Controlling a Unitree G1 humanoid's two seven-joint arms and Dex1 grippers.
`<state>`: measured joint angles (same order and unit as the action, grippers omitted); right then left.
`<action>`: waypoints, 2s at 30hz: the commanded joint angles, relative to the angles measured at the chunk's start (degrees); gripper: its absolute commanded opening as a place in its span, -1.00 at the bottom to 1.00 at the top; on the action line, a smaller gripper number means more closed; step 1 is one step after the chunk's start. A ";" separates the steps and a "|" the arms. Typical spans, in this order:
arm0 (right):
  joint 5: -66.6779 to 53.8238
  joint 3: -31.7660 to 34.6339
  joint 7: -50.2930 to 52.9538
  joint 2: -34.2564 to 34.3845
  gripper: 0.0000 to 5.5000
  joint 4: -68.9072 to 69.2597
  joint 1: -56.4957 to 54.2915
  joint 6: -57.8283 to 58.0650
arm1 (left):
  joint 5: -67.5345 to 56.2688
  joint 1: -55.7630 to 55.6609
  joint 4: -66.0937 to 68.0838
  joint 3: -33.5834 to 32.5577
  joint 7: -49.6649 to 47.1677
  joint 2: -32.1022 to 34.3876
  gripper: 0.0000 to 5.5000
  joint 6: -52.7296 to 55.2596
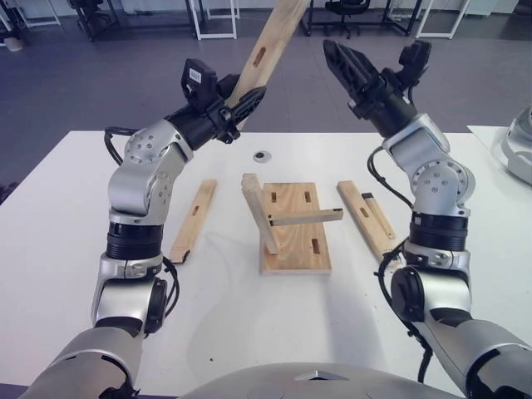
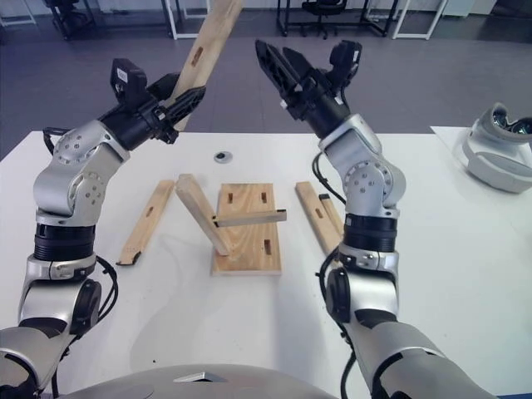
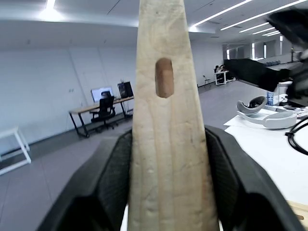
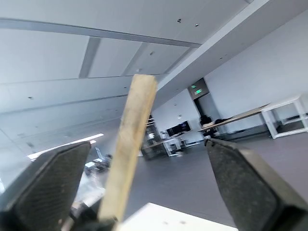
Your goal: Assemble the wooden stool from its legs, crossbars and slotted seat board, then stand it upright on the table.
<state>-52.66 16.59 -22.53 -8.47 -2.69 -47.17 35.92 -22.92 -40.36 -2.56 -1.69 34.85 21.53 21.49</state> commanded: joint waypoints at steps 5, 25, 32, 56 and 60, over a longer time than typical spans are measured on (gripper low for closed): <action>-12.85 5.27 8.73 3.53 0.60 -0.19 -5.93 4.35 | 5.18 0.96 -0.15 4.91 5.04 0.37 -0.23 -9.41; -14.59 5.14 17.28 3.39 -0.63 4.36 3.40 7.43 | 14.16 2.27 4.16 7.87 7.11 2.04 -0.01 -20.45; -12.92 10.60 21.98 1.40 -0.63 13.59 19.76 3.05 | 15.07 8.84 3.94 4.38 3.78 3.94 0.45 -17.72; -22.19 7.65 38.02 -8.73 -0.63 32.49 56.77 3.83 | 25.06 36.68 -3.33 14.45 -0.40 4.66 0.73 -4.22; -21.92 7.12 39.83 -10.54 -0.63 35.37 56.38 3.32 | 25.11 36.95 -4.06 14.46 0.04 4.64 0.73 -3.79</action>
<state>-76.67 24.19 14.37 -17.21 32.31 8.57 37.93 2.42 -3.40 -5.50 12.74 34.52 25.55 16.96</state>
